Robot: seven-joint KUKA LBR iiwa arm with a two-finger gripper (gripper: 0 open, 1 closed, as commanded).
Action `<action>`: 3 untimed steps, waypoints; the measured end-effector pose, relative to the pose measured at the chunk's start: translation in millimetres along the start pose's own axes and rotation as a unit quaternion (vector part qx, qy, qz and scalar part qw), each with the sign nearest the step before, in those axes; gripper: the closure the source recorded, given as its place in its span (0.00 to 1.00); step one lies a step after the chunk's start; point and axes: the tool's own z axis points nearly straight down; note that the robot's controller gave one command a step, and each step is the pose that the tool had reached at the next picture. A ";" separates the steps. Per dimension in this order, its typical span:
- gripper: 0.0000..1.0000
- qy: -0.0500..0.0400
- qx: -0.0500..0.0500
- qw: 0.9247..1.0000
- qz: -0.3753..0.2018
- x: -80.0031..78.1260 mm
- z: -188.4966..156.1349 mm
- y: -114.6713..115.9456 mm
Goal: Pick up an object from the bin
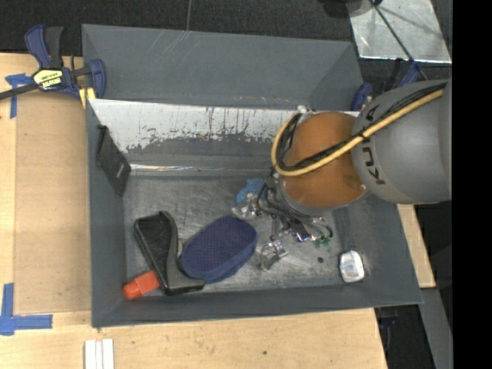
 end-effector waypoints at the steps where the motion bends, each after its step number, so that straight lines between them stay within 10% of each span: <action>1: 0.00 0.002 -0.001 0.997 0.076 -48.8 -4.1 22.3; 2: 1.00 0.003 0.000 0.997 0.077 -47.7 -4.1 20.1; 3: 1.00 0.000 0.000 0.996 0.090 -72.2 -148.2 15.3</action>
Offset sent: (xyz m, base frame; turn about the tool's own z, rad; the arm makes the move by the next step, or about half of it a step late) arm 0.0353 0.0370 0.0034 0.1548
